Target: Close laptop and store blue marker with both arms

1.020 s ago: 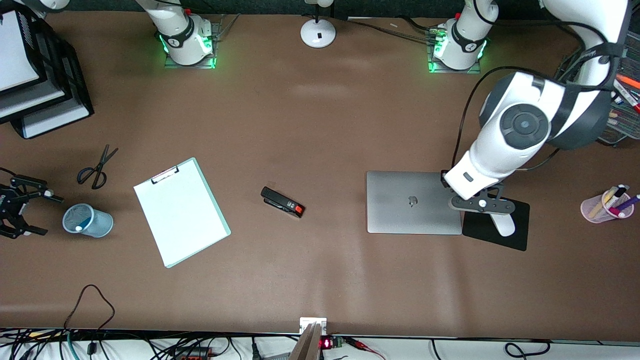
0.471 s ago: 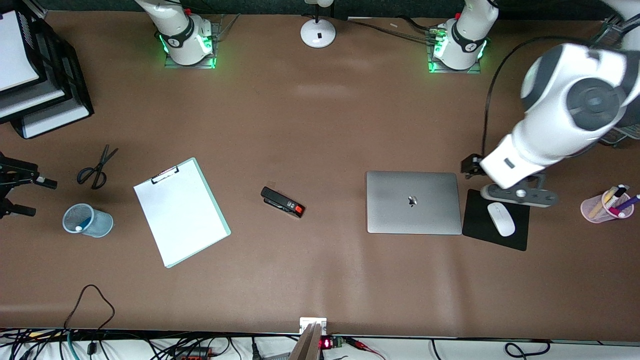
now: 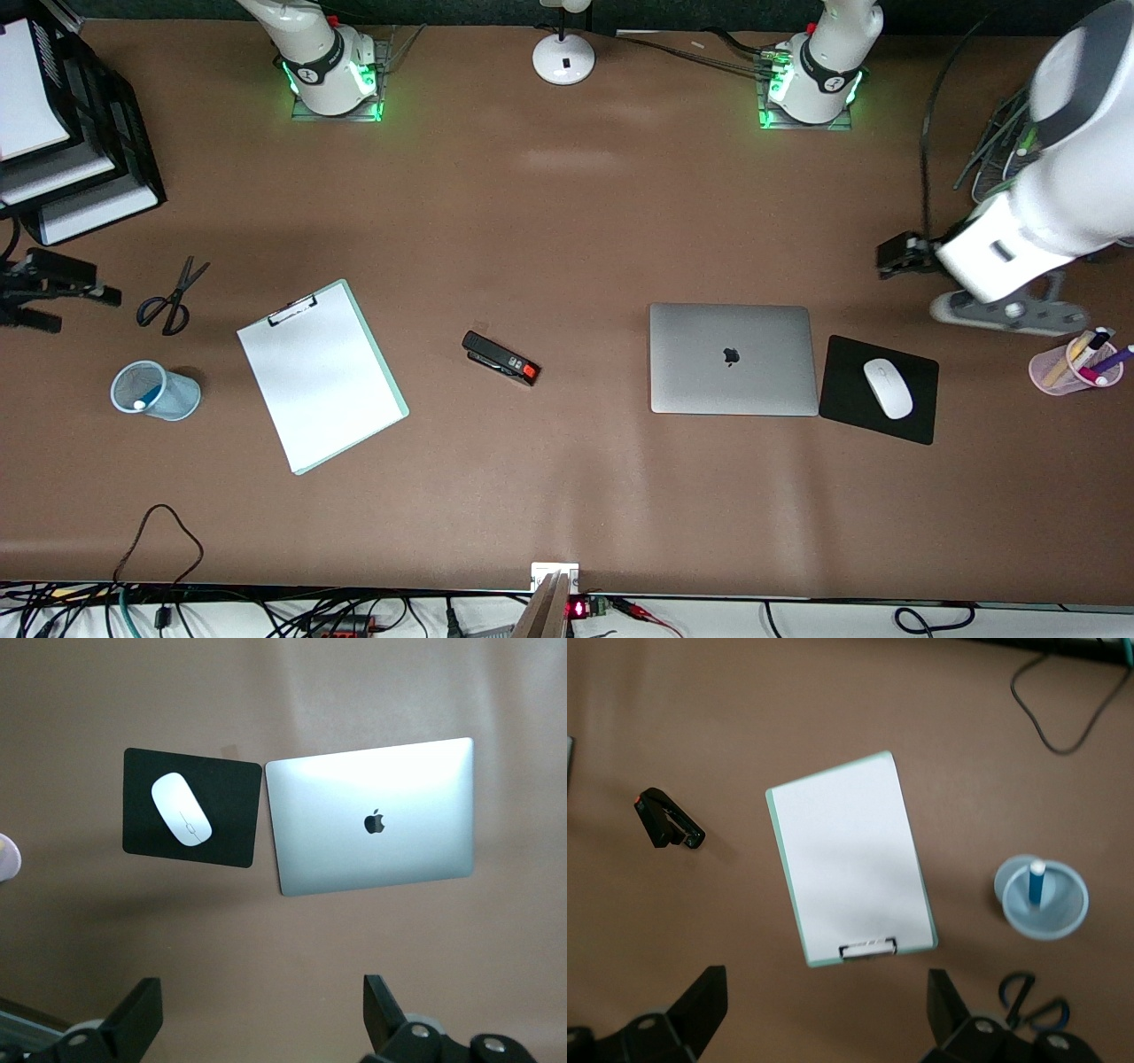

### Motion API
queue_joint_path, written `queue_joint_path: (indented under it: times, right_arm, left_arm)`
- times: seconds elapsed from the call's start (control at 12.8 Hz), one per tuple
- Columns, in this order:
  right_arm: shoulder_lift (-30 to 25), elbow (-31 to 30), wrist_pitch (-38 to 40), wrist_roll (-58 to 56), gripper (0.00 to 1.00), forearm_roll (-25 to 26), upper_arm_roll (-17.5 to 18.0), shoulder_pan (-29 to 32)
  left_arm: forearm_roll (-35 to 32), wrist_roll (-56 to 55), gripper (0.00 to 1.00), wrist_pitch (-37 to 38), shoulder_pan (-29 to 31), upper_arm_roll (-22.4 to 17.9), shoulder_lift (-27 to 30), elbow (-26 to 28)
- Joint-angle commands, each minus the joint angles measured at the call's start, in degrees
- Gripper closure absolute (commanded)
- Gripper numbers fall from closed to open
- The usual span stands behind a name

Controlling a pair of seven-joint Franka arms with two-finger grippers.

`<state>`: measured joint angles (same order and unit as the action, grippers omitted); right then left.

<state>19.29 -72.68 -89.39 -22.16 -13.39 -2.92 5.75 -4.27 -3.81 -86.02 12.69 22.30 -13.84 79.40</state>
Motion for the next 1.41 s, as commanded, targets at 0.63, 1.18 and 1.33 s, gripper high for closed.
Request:
queue_joint_path:
  times: [0.63, 1.18, 1.33]
  right_arm:
    - [-18.6, -18.4, 2.7, 23.5, 0.0, 12.7, -0.2, -10.1]
    - [-28.1, -30.2, -3.2, 23.6, 0.0, 14.3, -0.2, -10.1]
    - [-28.8, -30.4, -3.4, 23.5, 0.0, 14.3, -0.2, -10.1]
  left_arm:
    - [3.4, 5.0, 0.0, -11.4, -13.0, -19.8, 18.7, 21.0]
    - [3.2, 8.7, 0.0, -11.3, -13.0, -19.7, 18.5, 20.3]
    - [3.2, 8.9, 0.0, -11.2, -13.0, -19.5, 18.4, 19.8]
